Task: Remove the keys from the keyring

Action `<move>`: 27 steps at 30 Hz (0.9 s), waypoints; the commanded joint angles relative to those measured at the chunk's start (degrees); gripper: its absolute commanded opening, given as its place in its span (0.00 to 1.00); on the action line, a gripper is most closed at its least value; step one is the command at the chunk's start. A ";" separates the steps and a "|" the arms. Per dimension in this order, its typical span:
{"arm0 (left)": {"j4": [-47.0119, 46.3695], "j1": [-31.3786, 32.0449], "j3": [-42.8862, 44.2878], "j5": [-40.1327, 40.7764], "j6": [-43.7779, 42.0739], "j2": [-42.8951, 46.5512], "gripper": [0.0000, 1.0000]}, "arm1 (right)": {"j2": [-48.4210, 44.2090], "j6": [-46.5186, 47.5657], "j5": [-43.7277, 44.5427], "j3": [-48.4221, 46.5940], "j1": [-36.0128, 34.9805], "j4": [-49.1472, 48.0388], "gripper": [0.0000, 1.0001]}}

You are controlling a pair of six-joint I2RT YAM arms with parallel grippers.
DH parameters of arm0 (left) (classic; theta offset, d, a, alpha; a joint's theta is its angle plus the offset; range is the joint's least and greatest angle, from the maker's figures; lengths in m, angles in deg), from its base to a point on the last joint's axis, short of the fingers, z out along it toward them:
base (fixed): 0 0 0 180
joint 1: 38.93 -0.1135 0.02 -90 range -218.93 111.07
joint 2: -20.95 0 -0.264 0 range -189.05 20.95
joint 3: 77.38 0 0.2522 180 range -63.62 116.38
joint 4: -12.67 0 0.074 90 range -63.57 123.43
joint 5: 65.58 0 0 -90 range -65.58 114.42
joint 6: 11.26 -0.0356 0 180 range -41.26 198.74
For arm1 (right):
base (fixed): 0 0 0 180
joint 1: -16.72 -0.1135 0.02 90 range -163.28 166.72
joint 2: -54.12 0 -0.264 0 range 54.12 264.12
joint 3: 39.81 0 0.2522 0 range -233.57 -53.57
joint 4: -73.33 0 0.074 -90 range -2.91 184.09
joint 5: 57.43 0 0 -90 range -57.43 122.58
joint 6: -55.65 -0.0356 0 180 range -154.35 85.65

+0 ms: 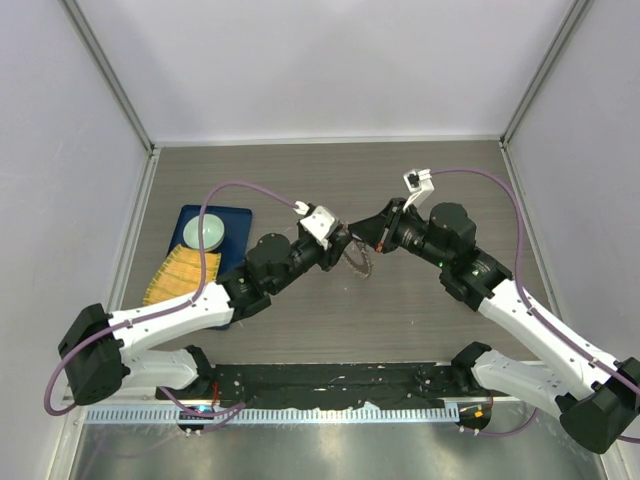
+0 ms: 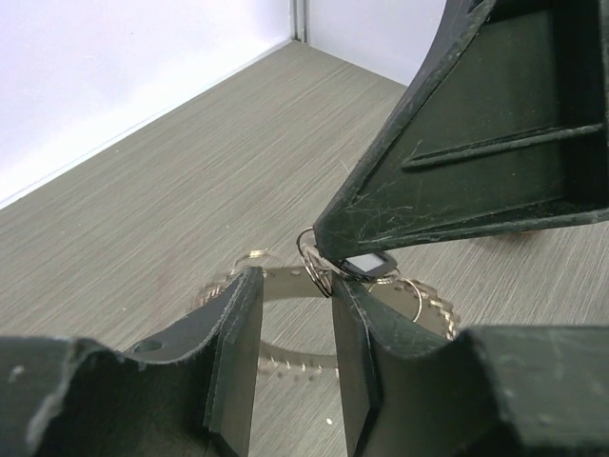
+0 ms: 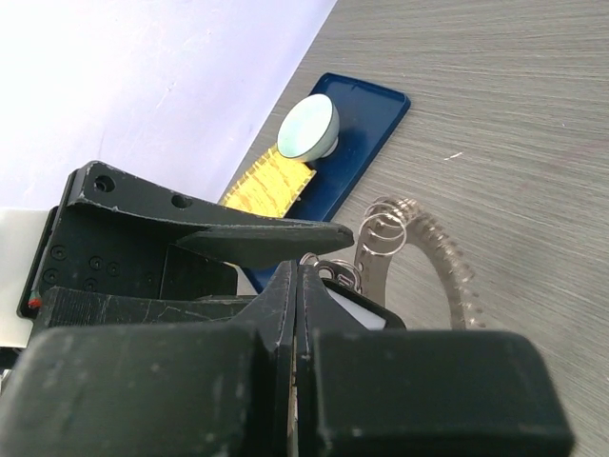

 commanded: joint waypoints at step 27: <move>-0.71 -2.04 0.10 -16.06 -1.72 6.54 0.00 | -4.69 5.84 1.57 1.79 -0.77 2.33 0.01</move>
